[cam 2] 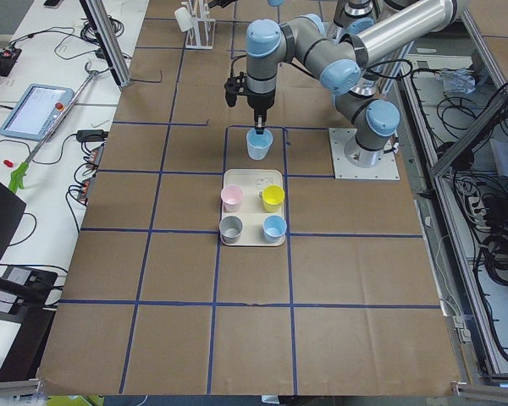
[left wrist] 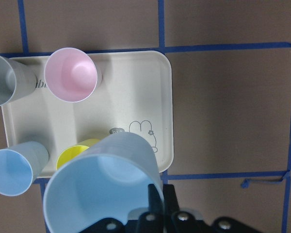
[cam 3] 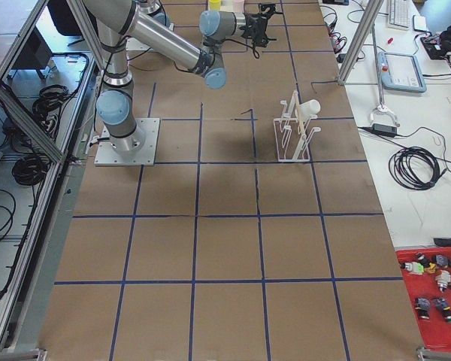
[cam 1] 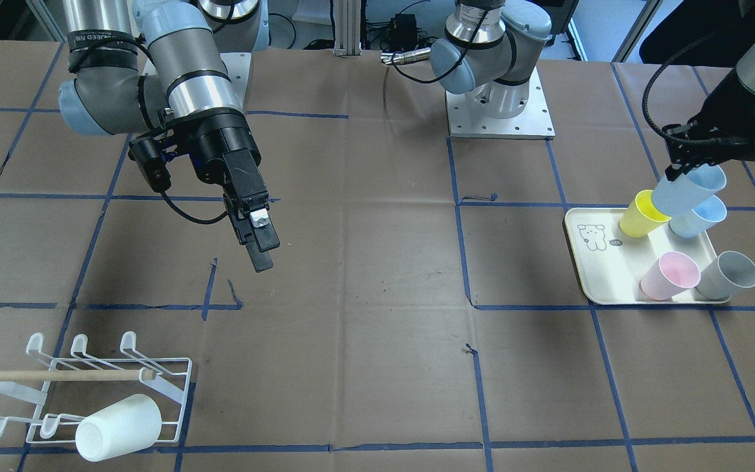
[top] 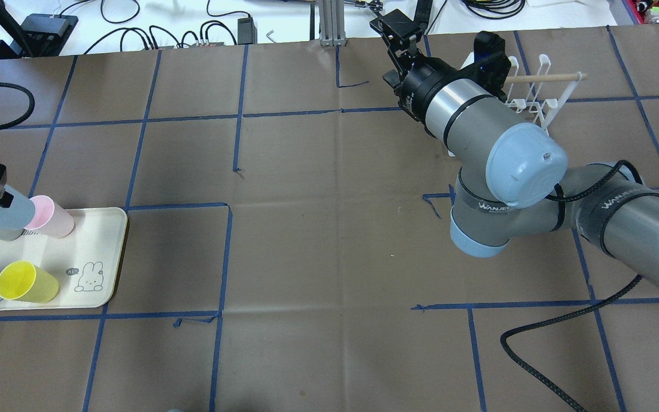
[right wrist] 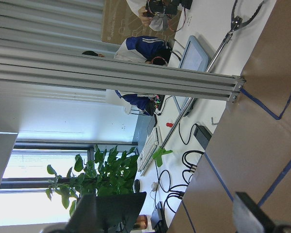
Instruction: Transfer IKEA cup to right arm and place on rack
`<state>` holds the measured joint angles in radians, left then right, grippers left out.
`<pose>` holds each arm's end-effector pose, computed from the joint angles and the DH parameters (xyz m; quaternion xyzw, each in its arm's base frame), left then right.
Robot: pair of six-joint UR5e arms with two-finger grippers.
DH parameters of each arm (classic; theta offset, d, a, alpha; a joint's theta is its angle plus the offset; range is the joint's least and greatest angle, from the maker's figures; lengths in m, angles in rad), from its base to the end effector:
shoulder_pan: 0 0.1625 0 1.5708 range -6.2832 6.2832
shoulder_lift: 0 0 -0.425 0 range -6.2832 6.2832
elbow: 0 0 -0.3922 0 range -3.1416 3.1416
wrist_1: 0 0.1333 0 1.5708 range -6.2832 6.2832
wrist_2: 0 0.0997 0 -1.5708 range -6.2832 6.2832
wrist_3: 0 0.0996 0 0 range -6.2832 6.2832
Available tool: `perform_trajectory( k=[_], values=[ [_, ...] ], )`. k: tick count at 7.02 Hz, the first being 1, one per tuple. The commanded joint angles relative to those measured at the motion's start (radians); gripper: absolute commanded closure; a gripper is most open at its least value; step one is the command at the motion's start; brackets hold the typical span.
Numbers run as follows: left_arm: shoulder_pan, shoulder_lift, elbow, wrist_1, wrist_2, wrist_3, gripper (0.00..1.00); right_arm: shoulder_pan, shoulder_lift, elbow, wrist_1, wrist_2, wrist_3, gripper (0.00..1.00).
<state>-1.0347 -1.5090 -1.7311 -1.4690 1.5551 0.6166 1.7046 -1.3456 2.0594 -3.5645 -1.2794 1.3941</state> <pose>0.1211 -0.4679 0.4489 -0.0403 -0.9992 0.0057 0.0057 0.2287 -0.4852 0.3881 0.3976 0.6923 -0.3461 0.4928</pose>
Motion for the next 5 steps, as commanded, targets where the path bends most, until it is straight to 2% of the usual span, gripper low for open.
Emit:
perform_trajectory(
  k=[1, 2, 4, 5],
  values=[
    [-0.089, -0.158, 0.173, 0.047, -0.164, 0.006, 1.0, 0.012, 0.002, 0.001, 0.003, -0.004, 0.034, 0.0],
    [-0.126, -0.196, 0.217, 0.093, -0.307, 0.005, 1.0, 0.012, 0.003, 0.001, 0.0, -0.001, 0.034, 0.0],
    [-0.165, -0.206, 0.176, 0.288, -0.651, 0.005, 1.0, 0.012, 0.008, 0.001, 0.006, -0.011, 0.034, 0.0],
    [-0.177, -0.208, 0.138, 0.385, -0.744, 0.005, 1.0, 0.012, 0.006, -0.001, 0.006, -0.012, 0.033, 0.0]
  ],
)
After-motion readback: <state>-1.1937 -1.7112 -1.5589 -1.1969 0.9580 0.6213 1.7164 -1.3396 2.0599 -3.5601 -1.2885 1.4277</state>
